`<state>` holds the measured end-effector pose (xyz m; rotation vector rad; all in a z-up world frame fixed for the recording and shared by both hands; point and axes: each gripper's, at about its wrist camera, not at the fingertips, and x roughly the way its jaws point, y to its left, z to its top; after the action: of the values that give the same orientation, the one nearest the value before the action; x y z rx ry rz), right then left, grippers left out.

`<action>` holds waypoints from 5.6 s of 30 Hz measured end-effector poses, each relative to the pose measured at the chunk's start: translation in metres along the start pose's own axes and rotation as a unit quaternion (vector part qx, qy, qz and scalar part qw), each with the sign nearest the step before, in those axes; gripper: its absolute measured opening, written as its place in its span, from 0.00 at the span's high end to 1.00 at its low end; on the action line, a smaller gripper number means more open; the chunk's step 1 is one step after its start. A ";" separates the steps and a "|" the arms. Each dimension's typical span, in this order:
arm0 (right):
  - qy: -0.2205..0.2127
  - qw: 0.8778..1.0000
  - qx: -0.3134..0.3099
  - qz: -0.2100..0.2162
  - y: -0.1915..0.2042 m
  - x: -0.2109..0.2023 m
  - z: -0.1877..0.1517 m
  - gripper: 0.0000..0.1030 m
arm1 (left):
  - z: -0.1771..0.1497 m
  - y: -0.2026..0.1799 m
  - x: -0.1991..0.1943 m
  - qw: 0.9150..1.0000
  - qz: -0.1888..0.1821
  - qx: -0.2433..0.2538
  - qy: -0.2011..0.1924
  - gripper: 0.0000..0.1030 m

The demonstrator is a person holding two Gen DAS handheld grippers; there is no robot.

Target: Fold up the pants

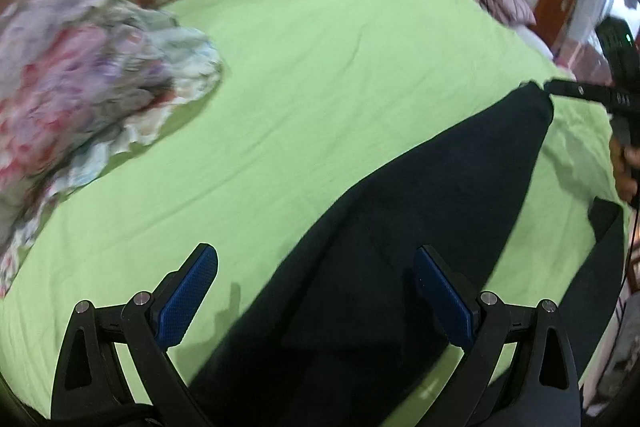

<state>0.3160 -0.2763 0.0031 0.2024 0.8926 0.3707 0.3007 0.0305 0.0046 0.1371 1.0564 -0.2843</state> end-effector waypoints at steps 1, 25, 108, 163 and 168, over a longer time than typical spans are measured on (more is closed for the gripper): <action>0.007 1.000 0.003 0.001 -0.004 0.004 0.002 0.24 | 0.003 0.002 0.009 1.000 -0.012 0.001 0.014 0.04; -0.022 0.996 -0.017 0.084 -0.001 -0.032 0.006 0.92 | -0.037 -0.015 -0.031 0.989 -0.146 -0.034 0.005 0.96; -0.053 0.986 -0.060 0.146 0.106 -0.136 -0.186 0.28 | -0.228 -0.002 -0.137 0.969 -0.128 -0.181 -0.107 0.42; 0.130 0.930 -0.218 0.266 0.378 0.062 -0.192 0.92 | -0.202 0.221 -0.129 0.981 -0.119 -0.141 -0.056 0.88; 0.065 0.935 -0.257 0.234 0.389 0.036 -0.179 0.93 | -0.228 0.217 -0.171 0.975 -0.094 -0.166 -0.114 0.90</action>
<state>0.1054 0.0987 -0.0068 -0.1004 0.8427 1.0573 0.0956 0.3225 0.0370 -0.2931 0.8745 -0.2829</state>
